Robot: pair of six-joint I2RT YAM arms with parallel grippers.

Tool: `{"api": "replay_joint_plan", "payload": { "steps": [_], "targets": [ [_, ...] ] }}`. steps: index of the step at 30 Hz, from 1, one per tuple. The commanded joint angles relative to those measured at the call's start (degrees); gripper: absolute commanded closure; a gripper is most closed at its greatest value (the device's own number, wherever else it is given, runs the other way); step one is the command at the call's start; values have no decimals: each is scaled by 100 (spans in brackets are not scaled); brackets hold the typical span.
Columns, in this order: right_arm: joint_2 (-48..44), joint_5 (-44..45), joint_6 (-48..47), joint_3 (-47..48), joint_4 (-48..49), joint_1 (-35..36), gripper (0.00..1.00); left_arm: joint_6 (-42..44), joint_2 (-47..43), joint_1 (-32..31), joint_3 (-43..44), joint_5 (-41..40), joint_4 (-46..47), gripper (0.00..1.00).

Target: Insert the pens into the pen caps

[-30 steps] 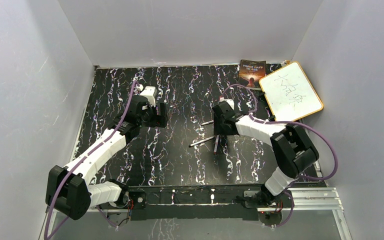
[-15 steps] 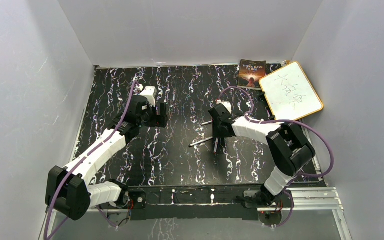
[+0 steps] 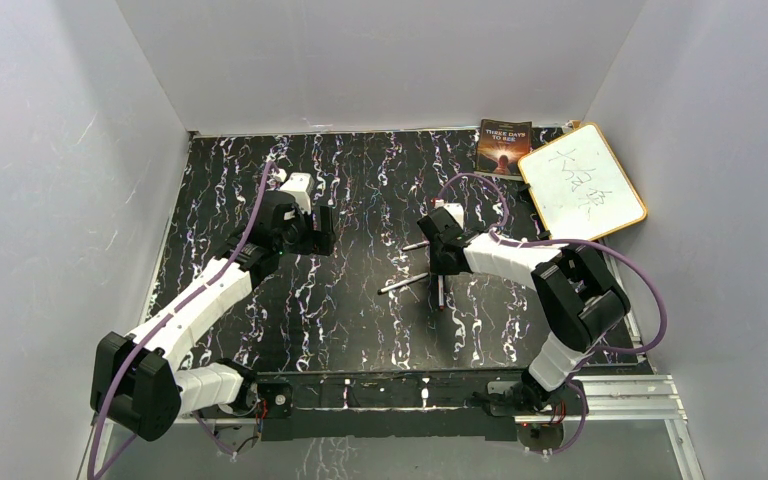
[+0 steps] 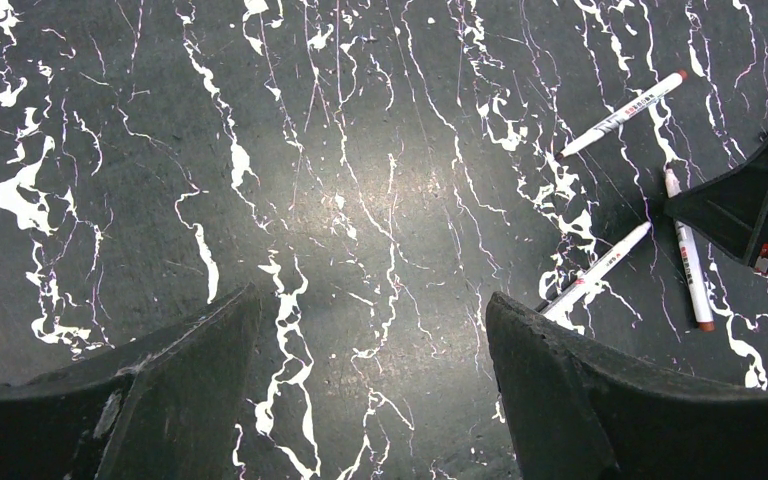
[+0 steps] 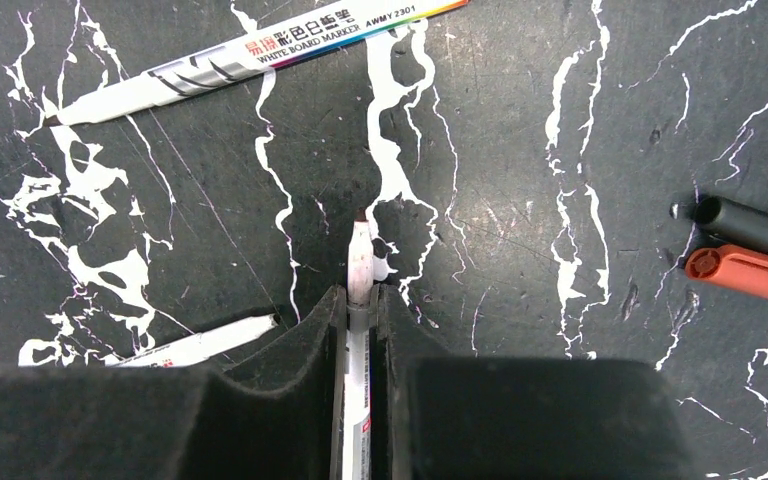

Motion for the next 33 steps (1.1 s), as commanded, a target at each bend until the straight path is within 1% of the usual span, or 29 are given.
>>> {"api": "replay_joint_plan", "payload": {
  "steps": [1, 5, 7, 10, 12, 14, 15, 17, 19, 21, 24, 27, 30, 33],
  "targets": [
    [-12, 34, 144, -35, 86, 21, 100, 38, -193, -47, 25, -59, -103, 18],
    [-145, 52, 186, 21, 94, 26, 100, -2, -210, -47, 27, -38, -94, 18],
    [-295, 97, 214, 73, 69, 23, 100, -76, -221, -47, 61, 131, -77, 18],
    [-603, 113, 238, 165, 66, 25, 100, -256, -243, -47, 317, 687, -133, 18],
    [-881, 78, 215, 162, 209, 20, 100, -415, -339, -47, 406, 1346, 41, 19],
    [-1157, -17, 139, 168, 414, 26, 100, -640, -483, -47, 374, 2168, 514, 19],
    [-1294, -86, 105, 177, 518, 26, 100, -828, -525, -47, 333, 2486, 786, 17],
    [-1532, -243, 43, 179, 748, 23, 100, -1173, -536, -47, 222, 3024, 1406, 13],
    [-1777, -525, -4, 166, 1006, 26, 100, -1505, -511, -47, 25, 3445, 1890, 11],
    [-2061, -1039, -11, 140, 1349, 23, 100, -1948, -458, -47, -199, 3788, 2691, 12],
    [-2549, -1798, 26, 48, 2093, 22, 100, -2690, -274, -47, -404, 4351, 3734, 16],
    [-2970, -2259, 286, -36, 2767, 26, 100, -3188, -163, -54, -462, 4589, 4430, 21],
    [-3270, -2465, 552, -196, 3399, 25, 100, -3285, -232, -57, -444, 4462, 4605, 24],
    [-3389, -2501, 711, -274, 3813, 24, 100, -3382, -294, -56, -504, 4326, 4841, 25]
  ]
}}
